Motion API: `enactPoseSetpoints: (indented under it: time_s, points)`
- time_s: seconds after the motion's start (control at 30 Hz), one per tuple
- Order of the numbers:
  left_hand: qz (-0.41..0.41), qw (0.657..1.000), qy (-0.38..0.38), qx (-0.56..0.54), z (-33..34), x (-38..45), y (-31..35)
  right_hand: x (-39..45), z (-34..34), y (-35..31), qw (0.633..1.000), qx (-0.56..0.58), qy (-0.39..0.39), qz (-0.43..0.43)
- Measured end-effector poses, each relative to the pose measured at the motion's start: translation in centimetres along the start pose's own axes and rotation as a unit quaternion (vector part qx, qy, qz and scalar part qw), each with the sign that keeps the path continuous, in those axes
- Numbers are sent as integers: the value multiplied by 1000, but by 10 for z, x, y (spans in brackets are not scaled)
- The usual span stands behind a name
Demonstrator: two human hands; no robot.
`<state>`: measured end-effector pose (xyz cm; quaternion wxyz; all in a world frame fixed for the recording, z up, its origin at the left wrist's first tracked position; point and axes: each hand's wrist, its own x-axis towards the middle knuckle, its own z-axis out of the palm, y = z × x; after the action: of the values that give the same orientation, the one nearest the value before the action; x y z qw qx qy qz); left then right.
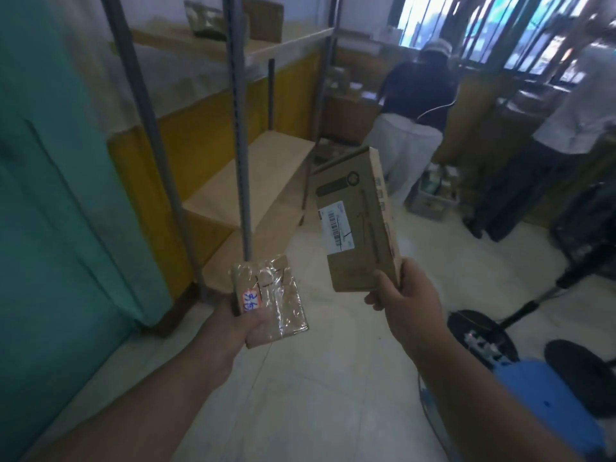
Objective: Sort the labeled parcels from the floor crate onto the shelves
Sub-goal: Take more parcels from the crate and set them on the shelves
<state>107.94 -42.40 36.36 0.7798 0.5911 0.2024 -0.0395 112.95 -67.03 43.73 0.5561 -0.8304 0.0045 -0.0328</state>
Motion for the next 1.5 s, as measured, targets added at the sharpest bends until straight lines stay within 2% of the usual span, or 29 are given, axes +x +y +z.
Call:
enactPoseSetpoints:
  time_s: [0.1, 0.23, 0.4, 0.5, 0.77, 1.0, 1.2, 1.3, 1.43, 1.5]
  points:
    - [-10, 999, -31, 15, 44, 63, 18, 51, -24, 8, 999, -4, 30, 10]
    - [0, 999, -27, 22, 106, 138, 24, 122, -46, 32, 998, 16, 53, 25]
    - [7, 1000, -7, 20, 161, 234, 32, 239, -63, 56, 1000, 21, 16, 12]
    - [11, 999, 32, 21, 180, 277, 48, 313, -64, 55, 999, 32, -24, 4]
    - [38, 986, 163, -7, 182, 390, 80, 483, -16, 38, 989, 48, -141, -20]
    - [30, 980, 196, -30, 168, 505, 112, 602, 37, 23, 980, 38, -192, -19]
    - [33, 968, 247, -24, 164, 569, 127, 684, 70, 23, 966, 29, -256, -13]
    - [33, 953, 295, -59, 160, 592, 124, 723, 99, 31, 950, 20, -308, -37]
    - [38, 897, 429, -100, 168, 610, 118, 772, 140, 43, 908, 10, -417, -43]
    - [25, 873, 470, -128, 174, 614, 116, 788, 161, 48, 879, 11, -475, -29]
